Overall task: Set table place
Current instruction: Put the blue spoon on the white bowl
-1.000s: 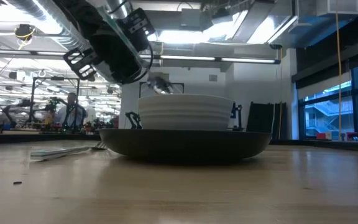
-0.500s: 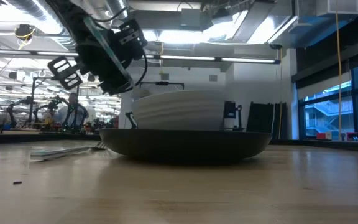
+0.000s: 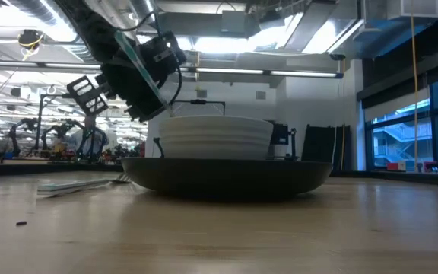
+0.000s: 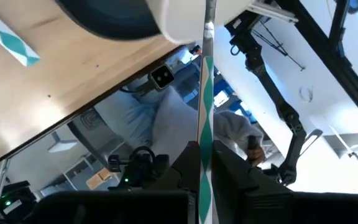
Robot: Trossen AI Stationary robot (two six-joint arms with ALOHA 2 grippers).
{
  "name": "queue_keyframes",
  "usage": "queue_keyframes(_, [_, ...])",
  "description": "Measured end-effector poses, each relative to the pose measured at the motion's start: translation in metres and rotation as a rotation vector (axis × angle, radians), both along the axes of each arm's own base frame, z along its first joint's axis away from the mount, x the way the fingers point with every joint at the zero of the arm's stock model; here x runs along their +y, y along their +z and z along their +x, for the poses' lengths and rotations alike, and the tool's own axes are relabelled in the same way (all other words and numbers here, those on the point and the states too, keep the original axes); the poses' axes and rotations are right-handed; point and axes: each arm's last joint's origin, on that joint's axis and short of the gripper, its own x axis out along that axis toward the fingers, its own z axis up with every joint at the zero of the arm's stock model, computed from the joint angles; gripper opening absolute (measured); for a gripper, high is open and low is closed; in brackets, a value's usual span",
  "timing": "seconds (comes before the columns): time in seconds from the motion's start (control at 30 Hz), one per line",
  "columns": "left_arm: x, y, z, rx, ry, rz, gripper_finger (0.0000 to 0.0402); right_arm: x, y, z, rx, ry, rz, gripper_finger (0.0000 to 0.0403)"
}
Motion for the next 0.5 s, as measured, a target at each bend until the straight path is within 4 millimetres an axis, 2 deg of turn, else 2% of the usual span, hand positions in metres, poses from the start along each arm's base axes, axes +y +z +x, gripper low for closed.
queue_keyframes(0.17, [0.002, -0.015, 0.012, -0.010, -0.002, 0.000, 0.0016, 0.000, 0.000, 0.000, 0.002, -0.002, 0.003, 0.0058])
queue_keyframes(0.33, [0.005, -0.015, 0.024, -0.072, 0.003, 0.011, 0.0016, 0.000, 0.000, 0.000, 0.005, -0.011, 0.019, 0.0058])
queue_keyframes(0.5, [0.005, -0.016, 0.024, -0.063, 0.012, 0.017, 0.0016, 0.000, 0.000, 0.000, 0.006, -0.011, 0.020, 0.0058])
